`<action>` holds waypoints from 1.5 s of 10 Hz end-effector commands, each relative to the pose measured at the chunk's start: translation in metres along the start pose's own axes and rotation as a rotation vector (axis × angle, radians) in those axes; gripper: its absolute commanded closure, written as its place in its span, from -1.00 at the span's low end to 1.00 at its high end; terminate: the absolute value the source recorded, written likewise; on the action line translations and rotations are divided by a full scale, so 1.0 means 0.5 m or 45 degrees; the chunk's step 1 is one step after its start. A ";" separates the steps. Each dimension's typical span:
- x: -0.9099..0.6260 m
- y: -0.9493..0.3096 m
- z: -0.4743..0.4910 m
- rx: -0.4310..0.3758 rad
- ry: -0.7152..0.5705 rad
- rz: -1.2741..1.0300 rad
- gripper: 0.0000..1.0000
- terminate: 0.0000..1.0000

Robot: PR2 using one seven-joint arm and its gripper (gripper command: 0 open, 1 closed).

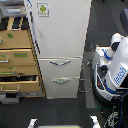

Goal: Opening the fridge

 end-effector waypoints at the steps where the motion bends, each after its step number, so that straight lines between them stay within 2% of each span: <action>1: 0.019 0.006 0.009 -0.021 -0.005 0.014 -1.00 -1.00; 7: 0.166 0.062 0.076 -0.049 0.009 0.118 -1.00 -1.00; 9: 0.211 0.072 0.095 -0.169 0.016 0.121 -1.00 -1.00; 10: 0.245 0.085 0.122 -0.221 -0.054 0.115 -1.00 -1.00; 15: 0.346 0.139 0.178 -0.195 -0.224 0.061 -1.00 -1.00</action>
